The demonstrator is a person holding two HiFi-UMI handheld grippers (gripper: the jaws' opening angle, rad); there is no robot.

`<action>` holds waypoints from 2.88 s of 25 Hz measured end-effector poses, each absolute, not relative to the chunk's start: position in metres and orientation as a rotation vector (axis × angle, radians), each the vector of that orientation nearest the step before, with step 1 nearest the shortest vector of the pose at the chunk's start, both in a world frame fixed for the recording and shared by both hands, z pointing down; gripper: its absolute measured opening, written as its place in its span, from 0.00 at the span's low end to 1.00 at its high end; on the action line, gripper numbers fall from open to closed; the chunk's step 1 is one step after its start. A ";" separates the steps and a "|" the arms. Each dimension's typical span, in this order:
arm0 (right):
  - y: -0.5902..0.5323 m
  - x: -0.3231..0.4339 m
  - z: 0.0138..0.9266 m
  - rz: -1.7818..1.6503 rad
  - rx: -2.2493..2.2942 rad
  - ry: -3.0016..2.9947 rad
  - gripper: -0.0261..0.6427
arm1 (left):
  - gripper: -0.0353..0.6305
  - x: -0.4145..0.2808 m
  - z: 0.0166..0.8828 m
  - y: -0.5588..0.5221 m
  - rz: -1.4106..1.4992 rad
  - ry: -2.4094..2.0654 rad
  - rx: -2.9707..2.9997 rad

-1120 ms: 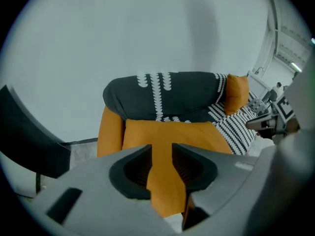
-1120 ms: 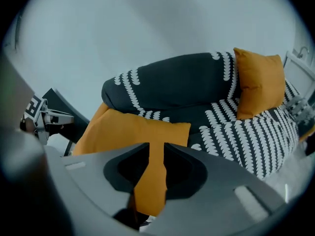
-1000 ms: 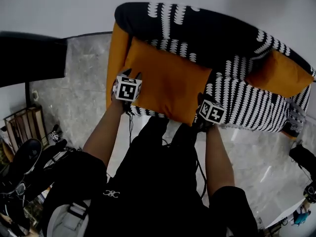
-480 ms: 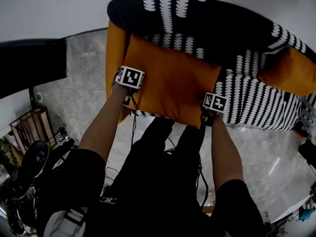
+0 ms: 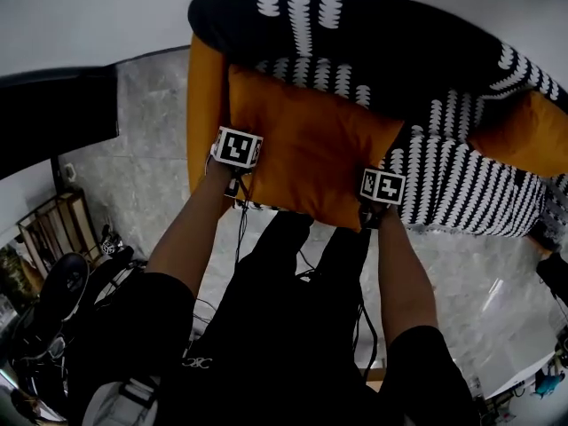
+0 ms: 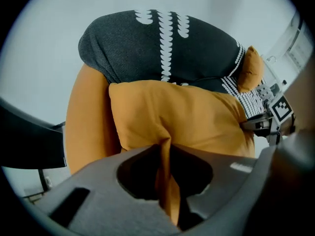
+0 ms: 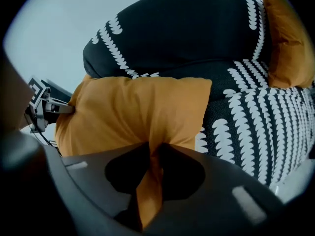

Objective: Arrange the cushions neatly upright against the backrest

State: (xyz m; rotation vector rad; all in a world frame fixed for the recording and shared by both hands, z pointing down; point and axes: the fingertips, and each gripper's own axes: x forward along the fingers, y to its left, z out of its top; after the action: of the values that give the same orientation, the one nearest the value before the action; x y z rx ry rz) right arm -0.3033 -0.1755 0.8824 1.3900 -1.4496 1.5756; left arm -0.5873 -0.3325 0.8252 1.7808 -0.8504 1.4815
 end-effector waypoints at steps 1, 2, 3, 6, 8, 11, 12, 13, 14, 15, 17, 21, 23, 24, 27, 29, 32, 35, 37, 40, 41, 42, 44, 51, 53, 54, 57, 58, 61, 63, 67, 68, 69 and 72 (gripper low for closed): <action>-0.177 -0.305 0.877 1.568 1.389 -1.461 0.14 | 0.12 -0.585 0.821 -0.332 1.445 -0.850 1.785; -0.178 -0.306 0.871 1.570 1.397 -1.468 0.10 | 0.09 -0.585 0.817 -0.332 1.419 -0.848 1.790; -0.179 -0.307 0.864 1.571 1.408 -1.470 0.09 | 0.08 -0.586 0.812 -0.332 1.397 -0.844 1.796; -0.173 -0.308 0.844 1.534 1.430 -1.467 0.08 | 0.08 -0.588 0.792 -0.325 1.333 -0.818 1.823; -0.170 -0.300 0.830 1.508 1.461 -1.475 0.08 | 0.08 -0.581 0.780 -0.321 1.293 -0.806 1.856; -0.172 -0.281 0.803 1.437 1.519 -1.500 0.08 | 0.08 -0.563 0.756 -0.318 1.201 -0.807 1.915; -0.174 -0.273 0.793 1.403 1.540 -1.513 0.08 | 0.08 -0.557 0.747 -0.319 1.166 -0.807 1.940; -0.179 -0.264 0.783 1.368 1.564 -1.528 0.08 | 0.08 -0.550 0.738 -0.320 1.134 -0.805 1.968; -0.184 -0.255 0.772 1.332 1.591 -1.541 0.08 | 0.08 -0.542 0.728 -0.322 1.103 -0.801 1.999; -0.190 -0.244 0.760 1.299 1.618 -1.550 0.08 | 0.08 -0.533 0.718 -0.325 1.072 -0.794 2.031; -0.200 -0.222 0.736 1.236 1.666 -1.564 0.08 | 0.08 -0.514 0.699 -0.330 1.017 -0.783 2.090; -0.218 -0.175 0.693 1.099 1.749 -1.579 0.08 | 0.08 -0.473 0.666 -0.336 0.916 -0.805 2.175; -0.230 -0.150 0.678 1.046 1.783 -1.584 0.08 | 0.08 -0.451 0.653 -0.341 0.880 -0.841 2.209; -0.237 -0.139 0.672 1.021 1.792 -1.589 0.08 | 0.08 -0.441 0.649 -0.343 0.866 -0.862 2.221; -0.261 -0.121 0.659 0.951 1.798 -1.617 0.08 | 0.08 -0.429 0.641 -0.351 0.807 -0.918 2.230; -0.280 -0.116 0.652 0.919 1.810 -1.640 0.08 | 0.08 -0.428 0.638 -0.361 0.768 -0.943 2.234; -0.307 -0.105 0.663 0.901 1.839 -1.655 0.08 | 0.08 -0.420 0.651 -0.378 0.732 -0.981 2.245; -0.327 -0.097 0.690 0.906 1.833 -1.665 0.08 | 0.08 -0.413 0.677 -0.397 0.731 -1.026 2.214; -0.334 -0.094 0.707 0.926 1.809 -1.679 0.08 | 0.08 -0.411 0.694 -0.404 0.767 -1.040 2.195; -0.338 -0.082 0.729 0.928 1.753 -1.699 0.08 | 0.08 -0.397 0.719 -0.406 0.869 -1.017 2.202; -0.338 -0.080 0.735 0.925 1.737 -1.699 0.08 | 0.08 -0.394 0.725 -0.404 0.888 -1.005 2.199; -0.338 -0.079 0.739 0.924 1.726 -1.699 0.08 | 0.08 -0.393 0.731 -0.401 0.892 -0.997 2.194; -0.336 -0.076 0.746 0.920 1.722 -1.694 0.08 | 0.08 -0.392 0.739 -0.397 0.879 -0.992 2.186; -0.323 -0.072 0.774 0.903 1.753 -1.699 0.08 | 0.08 -0.389 0.772 -0.393 0.898 -1.012 2.212; -0.331 -0.078 0.784 0.934 1.776 -1.717 0.11 | 0.11 -0.401 0.783 -0.403 0.876 -1.035 2.193; -0.335 -0.082 0.789 0.973 1.792 -1.725 0.14 | 0.16 -0.411 0.789 -0.409 0.863 -1.053 2.170; -0.334 -0.083 0.792 1.051 1.835 -1.721 0.30 | 0.35 -0.436 0.793 -0.411 0.855 -1.096 2.113; -0.330 -0.082 0.789 1.044 1.845 -1.708 0.33 | 0.37 -0.441 0.789 -0.407 0.867 -1.109 2.107; -0.313 -0.082 0.775 0.999 1.874 -1.651 0.38 | 0.37 -0.449 0.765 -0.395 0.867 -1.167 2.105; -0.303 -0.084 0.760 0.957 1.888 -1.622 0.21 | 0.28 -0.447 0.744 -0.389 0.808 -1.185 2.105; -0.292 -0.100 0.721 0.967 1.889 -1.625 0.05 | 0.07 -0.427 0.689 -0.374 0.685 -1.150 2.130; -0.289 -0.106 0.709 0.993 1.896 -1.632 0.05 | 0.07 -0.422 0.674 -0.369 0.646 -1.131 2.129; -0.286 -0.112 0.696 1.014 1.907 -1.641 0.05 | 0.07 -0.416 0.657 -0.364 0.610 -1.114 2.126; -0.284 -0.130 0.647 1.009 1.943 -1.693 0.05 | 0.07 -0.400 0.606 -0.352 0.577 -1.096 2.166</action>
State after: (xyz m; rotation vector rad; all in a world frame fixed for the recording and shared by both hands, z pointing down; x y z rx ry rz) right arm -0.1297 -0.2845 0.6472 1.9432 -1.6933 1.0088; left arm -0.3998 -0.3520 0.6057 2.1660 -1.0960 0.5775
